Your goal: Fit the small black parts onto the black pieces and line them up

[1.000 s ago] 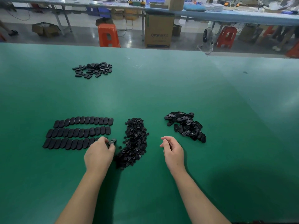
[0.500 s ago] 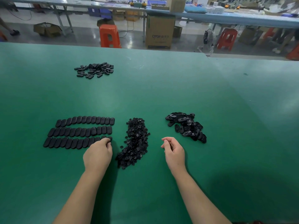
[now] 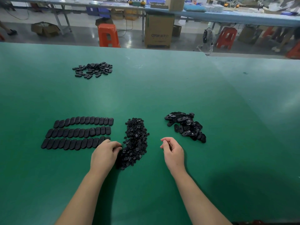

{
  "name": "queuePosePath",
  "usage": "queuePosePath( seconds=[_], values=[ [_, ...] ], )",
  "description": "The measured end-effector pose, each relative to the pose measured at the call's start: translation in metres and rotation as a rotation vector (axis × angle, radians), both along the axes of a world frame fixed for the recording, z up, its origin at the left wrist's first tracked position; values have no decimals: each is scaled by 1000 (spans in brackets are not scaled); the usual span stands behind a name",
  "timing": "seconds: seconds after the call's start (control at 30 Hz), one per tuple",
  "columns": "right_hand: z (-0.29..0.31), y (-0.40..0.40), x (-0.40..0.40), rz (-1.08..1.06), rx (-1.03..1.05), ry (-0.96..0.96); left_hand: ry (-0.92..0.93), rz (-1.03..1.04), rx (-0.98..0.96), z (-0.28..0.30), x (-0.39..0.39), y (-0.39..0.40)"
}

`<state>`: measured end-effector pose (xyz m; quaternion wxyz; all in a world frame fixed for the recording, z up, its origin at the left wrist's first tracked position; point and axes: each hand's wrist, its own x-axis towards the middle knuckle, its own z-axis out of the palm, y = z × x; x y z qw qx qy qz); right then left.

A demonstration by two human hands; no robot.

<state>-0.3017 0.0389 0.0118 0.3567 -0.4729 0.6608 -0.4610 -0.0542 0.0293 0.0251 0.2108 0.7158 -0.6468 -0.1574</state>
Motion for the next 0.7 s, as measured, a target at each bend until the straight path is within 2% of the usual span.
queuePosePath(
  seconds=[0.13,0.27,0.37,0.53,0.7],
  values=[
    [0,-1,0,4,9,14,54,7,-53,-2,-4,-3],
    [-1,-1,1,2,11,21,383,144,-180,-5,-18,-3],
    [0,-1,2,9,8,25,530,227,-217,-4,-33,-5],
    [-3,-1,3,62,25,95,571,283,-255,-7,-40,-8],
    [7,-15,-4,108,57,382,573,295,-245,-10,-38,-7]
  ],
)
